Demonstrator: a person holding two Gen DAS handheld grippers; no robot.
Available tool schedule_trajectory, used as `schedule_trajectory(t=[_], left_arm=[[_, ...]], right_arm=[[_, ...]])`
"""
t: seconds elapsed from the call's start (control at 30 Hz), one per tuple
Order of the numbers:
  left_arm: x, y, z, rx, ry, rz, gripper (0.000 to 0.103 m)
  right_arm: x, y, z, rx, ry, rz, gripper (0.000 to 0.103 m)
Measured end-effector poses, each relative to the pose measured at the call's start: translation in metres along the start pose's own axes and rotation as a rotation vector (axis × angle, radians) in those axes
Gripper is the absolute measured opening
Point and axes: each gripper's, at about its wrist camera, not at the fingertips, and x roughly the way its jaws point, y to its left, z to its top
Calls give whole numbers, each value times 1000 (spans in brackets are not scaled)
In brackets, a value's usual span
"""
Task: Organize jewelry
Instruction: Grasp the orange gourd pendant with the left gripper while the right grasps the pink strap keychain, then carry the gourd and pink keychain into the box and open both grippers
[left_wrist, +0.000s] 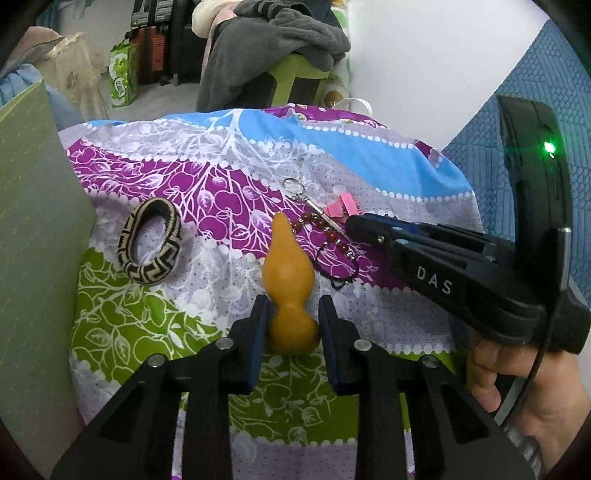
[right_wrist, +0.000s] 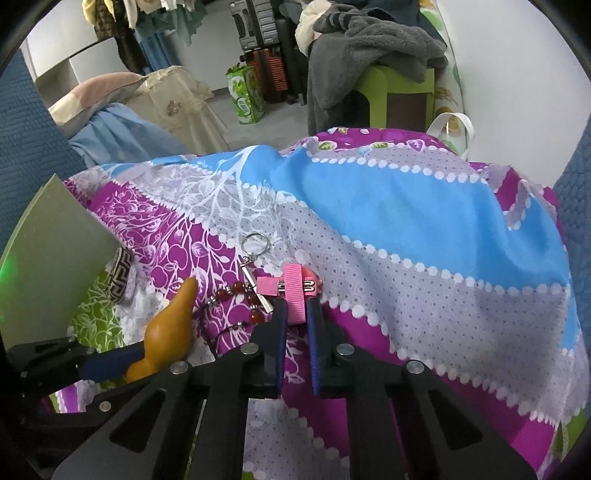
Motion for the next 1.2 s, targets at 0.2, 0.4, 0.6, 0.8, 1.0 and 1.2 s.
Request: schedule_trajectory(t=[0.2,0.4,0.6,0.8,1.0,1.2], left_arm=[[-13,-3,-2,6,-11,-27,28],[-27,-1,-8,2,-3,-51,28],[-43,-5,-15,10,-11,-75,28],[-59,-11,-16,38,-14,-85,28],[-86,-12,-7,64,-27,-89,28],[-121,-6,8,91,-66,-74,28]], right_arm=[[-23,5,-8,18,-35,-17,8],[-41,12,-25,52,-26,-53,8],[-58,19,-43,85,-2,-77,8],[-83,28,-58,144,-10,-73,8],[-107,42,-46,143,-51,-88,8],[-132,60,-20,127,-92,-79,8]])
